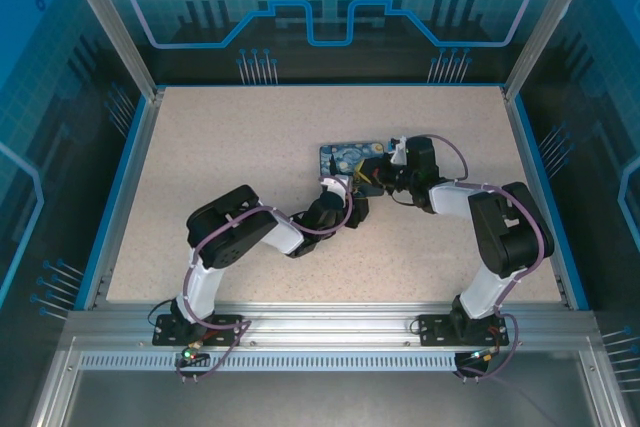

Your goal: Unlock the padlock with the key

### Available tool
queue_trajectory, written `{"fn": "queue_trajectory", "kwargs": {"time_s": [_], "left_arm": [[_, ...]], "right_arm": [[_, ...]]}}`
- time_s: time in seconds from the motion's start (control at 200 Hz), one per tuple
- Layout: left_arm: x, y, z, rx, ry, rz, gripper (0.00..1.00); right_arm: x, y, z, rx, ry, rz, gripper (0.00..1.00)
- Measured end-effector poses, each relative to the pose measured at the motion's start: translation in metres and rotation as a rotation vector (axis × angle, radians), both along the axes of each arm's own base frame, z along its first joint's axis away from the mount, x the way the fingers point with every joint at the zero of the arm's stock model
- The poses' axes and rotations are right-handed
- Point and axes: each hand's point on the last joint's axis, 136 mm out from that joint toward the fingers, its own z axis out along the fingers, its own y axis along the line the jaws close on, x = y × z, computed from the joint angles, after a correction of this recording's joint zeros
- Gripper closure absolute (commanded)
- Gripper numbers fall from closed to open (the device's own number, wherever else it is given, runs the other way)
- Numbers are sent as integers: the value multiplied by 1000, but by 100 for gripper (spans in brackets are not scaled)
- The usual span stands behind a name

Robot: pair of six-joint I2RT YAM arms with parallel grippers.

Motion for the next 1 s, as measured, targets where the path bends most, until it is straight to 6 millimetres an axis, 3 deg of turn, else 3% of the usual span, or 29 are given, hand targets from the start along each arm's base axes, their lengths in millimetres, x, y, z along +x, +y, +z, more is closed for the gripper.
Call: {"fn": "queue_trajectory", "kwargs": {"time_s": [0.115,0.235,0.4,0.88,1.001], "left_arm": [[1,1,-2,-9,12,10,63],[4,0,0,-24,17,21,58],[10,-3,0,-46,30,45,60],[18,3,-7,-63,52,120,92],[18,2,-7,-67,54,122,95]], "right_arm": [[0,0,0,0,0,0,100],[0,0,0,2,2,-1,100],[1,0,1,6,-1,-3,100],[3,-2,3,13,-1,-13,100],[5,-5,4,14,-1,-23,100]]}}
